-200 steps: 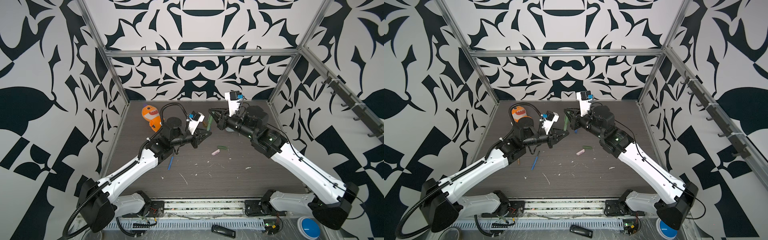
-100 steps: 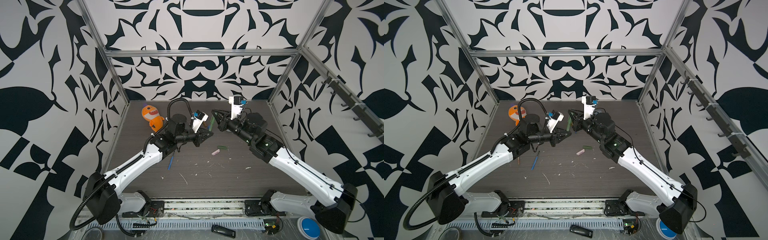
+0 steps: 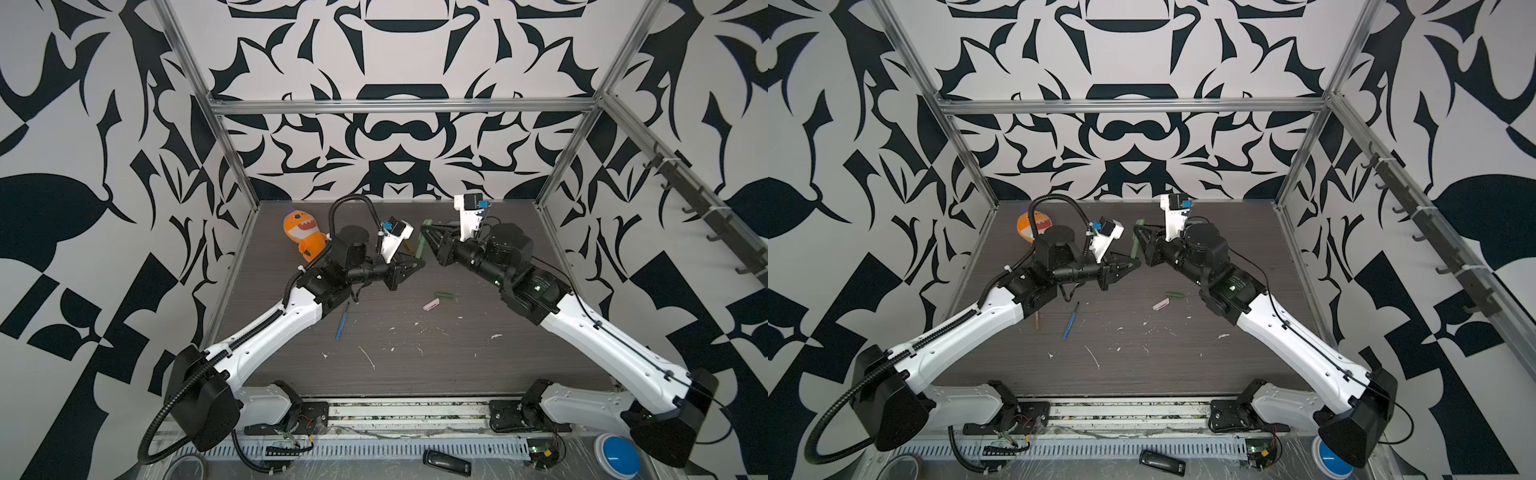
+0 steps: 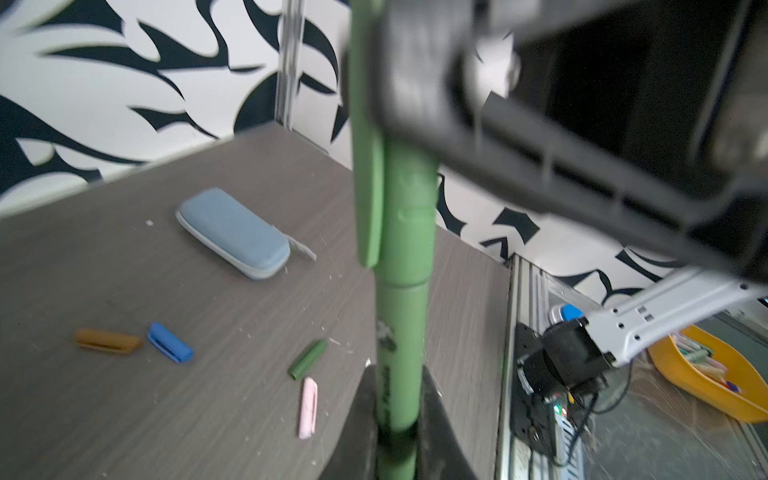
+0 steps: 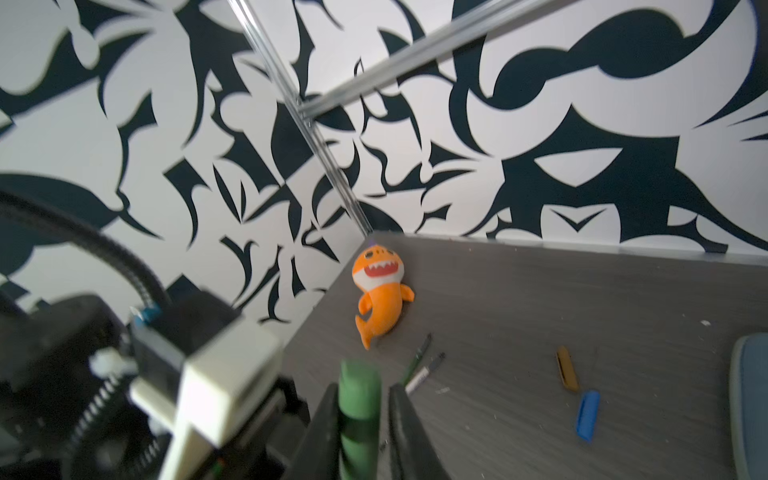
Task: Insert the pens into the pen caps
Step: 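Open the right gripper and draw it back from the capped pen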
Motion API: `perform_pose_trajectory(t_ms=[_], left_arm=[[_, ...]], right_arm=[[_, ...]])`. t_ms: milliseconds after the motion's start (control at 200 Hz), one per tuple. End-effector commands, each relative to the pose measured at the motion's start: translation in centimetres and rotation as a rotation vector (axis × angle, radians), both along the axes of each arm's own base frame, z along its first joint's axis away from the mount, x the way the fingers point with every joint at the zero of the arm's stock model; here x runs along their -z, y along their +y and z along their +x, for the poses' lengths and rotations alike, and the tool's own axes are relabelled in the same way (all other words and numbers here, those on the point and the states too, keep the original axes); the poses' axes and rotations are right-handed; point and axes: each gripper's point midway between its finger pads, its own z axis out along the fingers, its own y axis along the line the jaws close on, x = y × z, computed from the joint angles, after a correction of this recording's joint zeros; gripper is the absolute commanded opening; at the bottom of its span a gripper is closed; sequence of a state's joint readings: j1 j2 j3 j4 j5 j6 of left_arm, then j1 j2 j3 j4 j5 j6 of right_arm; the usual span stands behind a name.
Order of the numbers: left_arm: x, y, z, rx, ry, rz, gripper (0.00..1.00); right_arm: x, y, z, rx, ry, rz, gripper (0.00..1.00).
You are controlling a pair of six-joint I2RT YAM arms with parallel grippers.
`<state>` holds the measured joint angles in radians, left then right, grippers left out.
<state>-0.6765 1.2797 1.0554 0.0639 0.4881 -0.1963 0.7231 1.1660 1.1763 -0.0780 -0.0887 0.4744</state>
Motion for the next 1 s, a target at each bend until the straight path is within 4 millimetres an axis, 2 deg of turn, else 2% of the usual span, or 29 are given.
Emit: perform_pose_trajectory(t_ms=[0,55,125,205,290,405,575,715,840,860,995], left_arm=[[-1.3,1.5,-0.3,-0.029,-0.050,-0.065,0.00],[0.1,1.8,-0.8,-0.022,-0.010,-0.051,0.00],[1.1,2.2,-1.4,-0.023,0.018,-0.041,0.00],[1.4,2.9,-1.7,-0.047,0.015,-0.036,0.00],[1.6,3.3,-1.8,-0.062,0.013,-0.020,0.00],[1.6,3.6,-1.7,-0.073,0.007,-0.007,0.00],[2.1,3.8,-0.9,-0.102,0.017,0.022,0.00],[3.1,3.8,0.4,-0.133,0.057,0.050,0.00],[4.8,4.2,3.4,-0.229,0.151,0.101,0.00],[6.2,4.0,4.3,-0.245,0.189,0.132,0.00],[10.4,4.8,8.7,-0.381,0.362,0.237,0.00]], right_arm=[[-1.8,0.2,-2.2,-0.070,0.042,-0.036,0.33],[-3.8,0.2,-2.6,-0.082,0.013,-0.020,0.35],[-5.2,-0.1,-3.2,-0.096,-0.005,-0.007,0.37],[-5.5,-0.9,-3.6,-0.079,-0.011,-0.008,0.38],[-4.7,-2.4,-4.0,-0.032,-0.010,-0.020,0.39],[-1.5,-4.0,-4.2,0.028,0.044,-0.067,0.39],[5.7,-7.1,-4.1,0.169,0.181,-0.211,0.38],[9.4,-9.2,-4.5,0.250,0.246,-0.273,0.38],[11.6,-10.1,-4.5,0.277,0.283,-0.307,0.39],[11.9,-10.7,-4.1,0.312,0.282,-0.323,0.38],[13.5,-11.6,-3.4,0.348,0.308,-0.361,0.38]])
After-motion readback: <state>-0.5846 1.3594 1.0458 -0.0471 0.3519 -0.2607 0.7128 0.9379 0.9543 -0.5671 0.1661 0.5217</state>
